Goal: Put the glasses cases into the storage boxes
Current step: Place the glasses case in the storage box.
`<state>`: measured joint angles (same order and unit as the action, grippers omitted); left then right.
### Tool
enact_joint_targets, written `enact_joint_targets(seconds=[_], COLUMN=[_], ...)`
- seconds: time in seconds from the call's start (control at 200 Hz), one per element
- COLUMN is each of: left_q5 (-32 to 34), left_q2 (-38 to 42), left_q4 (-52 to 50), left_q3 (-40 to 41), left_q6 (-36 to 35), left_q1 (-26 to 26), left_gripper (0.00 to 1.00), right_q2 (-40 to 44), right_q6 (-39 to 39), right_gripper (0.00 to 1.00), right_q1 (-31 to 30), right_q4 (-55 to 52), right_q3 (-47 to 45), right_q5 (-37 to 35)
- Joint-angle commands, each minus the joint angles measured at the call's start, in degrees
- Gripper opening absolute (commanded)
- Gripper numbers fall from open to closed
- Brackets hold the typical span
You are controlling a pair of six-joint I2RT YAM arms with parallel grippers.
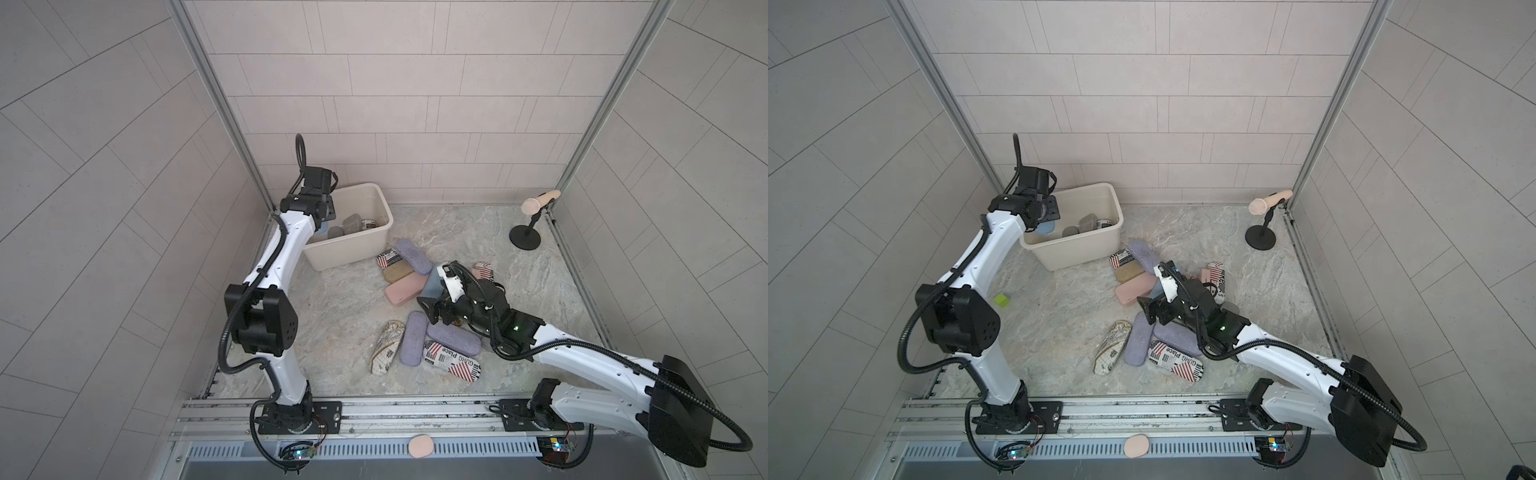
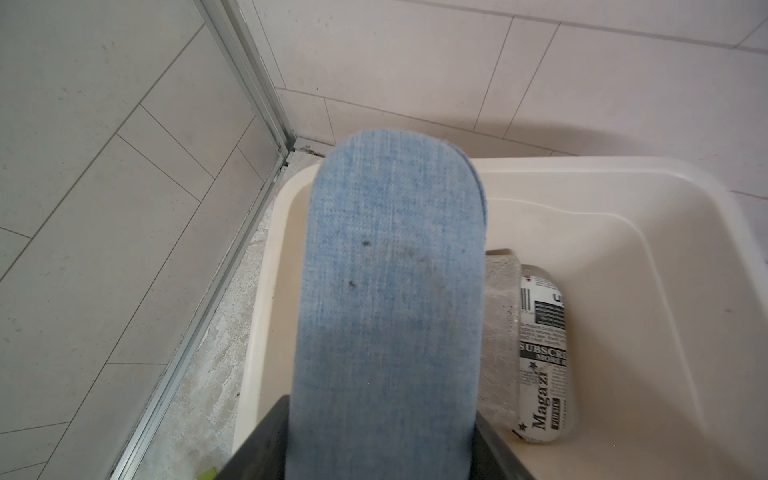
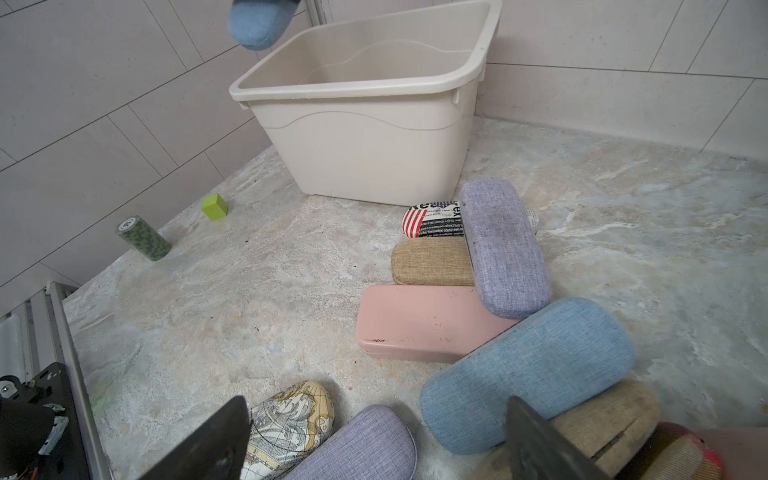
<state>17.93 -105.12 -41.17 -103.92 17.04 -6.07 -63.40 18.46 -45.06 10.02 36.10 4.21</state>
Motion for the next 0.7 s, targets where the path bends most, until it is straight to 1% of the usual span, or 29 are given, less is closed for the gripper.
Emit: enact_joint_targets(seconds=[0.0,0.115,0.175,0.285,0.415,0.695], left_q5=[2.0,0.0,-1.7,-1.3,-1.0,-2.3], left_q2=[-2.7,-6.6,-8.3,-12.4,-17.1,-21.7], left_q4=[-0.9,-1.7,-1.3,-5.2,-8.5,-8.4], left_q3=[-2.2,-3.6,-3.9,-8.4,-12.7,-13.4], left_q6=[-0.8,-0.5,-1.5,-3.5,-2.8,-2.0], left_q1=[1.9,3.4,3.8,3.9,4.0,4.0], left_gripper=[0.54,0.54,0.55,0.55,0.56,0.58], right_q2=[0.6,-0.1,-0.2,-0.1,-0.5,-0.9], right_q6=[0.0,0.0,0.0,0.0,-0.1,-0.4], right_gripper=[0.96,0.96,0.96,0.96,0.96,0.96], right_q1=[0.0,-0.1,0.0,0.0,-0.1,0.0], right_q4=[0.4,0.3,0.3,0.3,0.2,-0.1], right_q3=[-0.3,-0.3,-0.3,-0.2,-0.3,-0.2], right_q5=[-2.0,-1.8,-1.8,-2.0,-2.1,-2.5])
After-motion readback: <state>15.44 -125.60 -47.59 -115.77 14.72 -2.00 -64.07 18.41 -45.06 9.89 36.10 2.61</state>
